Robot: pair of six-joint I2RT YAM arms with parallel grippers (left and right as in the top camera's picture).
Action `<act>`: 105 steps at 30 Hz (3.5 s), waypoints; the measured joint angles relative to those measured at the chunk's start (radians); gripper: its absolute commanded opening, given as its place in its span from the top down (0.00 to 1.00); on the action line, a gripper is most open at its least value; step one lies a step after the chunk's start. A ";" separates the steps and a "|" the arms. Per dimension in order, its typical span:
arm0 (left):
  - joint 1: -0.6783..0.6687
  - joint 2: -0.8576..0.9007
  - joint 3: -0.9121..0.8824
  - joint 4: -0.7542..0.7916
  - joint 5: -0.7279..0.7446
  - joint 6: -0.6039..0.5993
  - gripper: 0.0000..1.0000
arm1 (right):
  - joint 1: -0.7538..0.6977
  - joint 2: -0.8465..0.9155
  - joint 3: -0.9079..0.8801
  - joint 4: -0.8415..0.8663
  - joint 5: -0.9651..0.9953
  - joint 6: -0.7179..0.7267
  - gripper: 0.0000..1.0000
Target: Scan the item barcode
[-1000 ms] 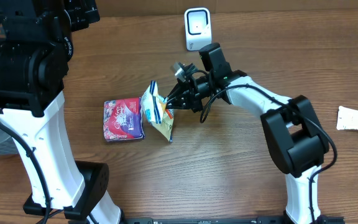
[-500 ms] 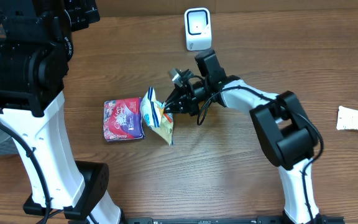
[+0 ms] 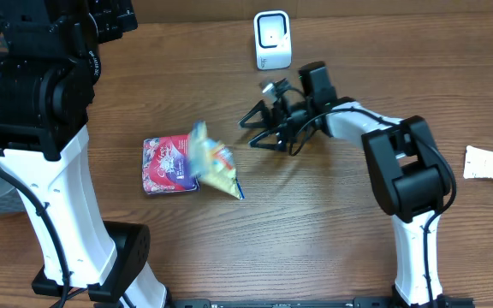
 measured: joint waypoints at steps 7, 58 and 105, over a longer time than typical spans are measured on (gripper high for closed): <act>0.000 0.000 0.000 0.000 0.000 0.000 0.00 | -0.134 0.000 0.000 0.026 0.000 0.169 0.00; 0.000 0.000 0.000 0.000 -0.003 0.001 0.00 | 0.256 -0.438 -0.050 -0.828 1.219 0.293 0.00; 0.000 0.000 0.000 0.000 -0.003 0.001 0.00 | 0.082 -0.203 -0.441 -0.131 0.304 0.362 0.96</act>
